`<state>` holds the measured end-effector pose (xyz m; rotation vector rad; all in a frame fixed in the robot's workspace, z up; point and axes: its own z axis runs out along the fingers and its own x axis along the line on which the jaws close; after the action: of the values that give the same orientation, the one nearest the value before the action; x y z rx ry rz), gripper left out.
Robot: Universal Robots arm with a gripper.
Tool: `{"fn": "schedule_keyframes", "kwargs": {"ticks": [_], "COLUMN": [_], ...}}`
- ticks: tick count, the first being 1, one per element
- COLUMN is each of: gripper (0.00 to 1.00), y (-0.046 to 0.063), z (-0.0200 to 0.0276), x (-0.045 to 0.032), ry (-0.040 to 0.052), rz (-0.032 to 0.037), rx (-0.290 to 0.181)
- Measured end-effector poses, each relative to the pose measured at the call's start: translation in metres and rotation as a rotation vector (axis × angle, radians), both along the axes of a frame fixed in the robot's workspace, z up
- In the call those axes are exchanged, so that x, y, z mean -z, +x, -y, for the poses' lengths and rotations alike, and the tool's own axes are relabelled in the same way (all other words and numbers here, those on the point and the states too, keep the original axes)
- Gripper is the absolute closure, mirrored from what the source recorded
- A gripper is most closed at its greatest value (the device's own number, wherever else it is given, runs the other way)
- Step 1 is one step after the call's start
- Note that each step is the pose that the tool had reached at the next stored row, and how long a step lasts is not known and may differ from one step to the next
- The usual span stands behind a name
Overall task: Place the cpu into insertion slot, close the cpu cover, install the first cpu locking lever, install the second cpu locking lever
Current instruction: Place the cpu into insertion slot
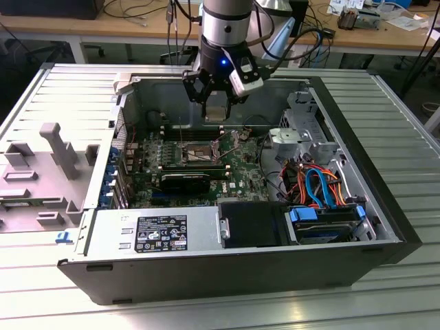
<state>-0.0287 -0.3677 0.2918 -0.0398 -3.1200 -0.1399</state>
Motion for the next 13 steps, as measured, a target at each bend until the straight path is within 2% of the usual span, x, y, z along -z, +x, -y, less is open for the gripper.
{"fn": "schedule_keyframes", "kwargs": {"ticks": [13], "gripper": [0.45], "y": [0.0000], "z": [0.0000], "x": [0.0034], "ry": [0.0000], "rz": [0.0000], "rx": [0.000]}}
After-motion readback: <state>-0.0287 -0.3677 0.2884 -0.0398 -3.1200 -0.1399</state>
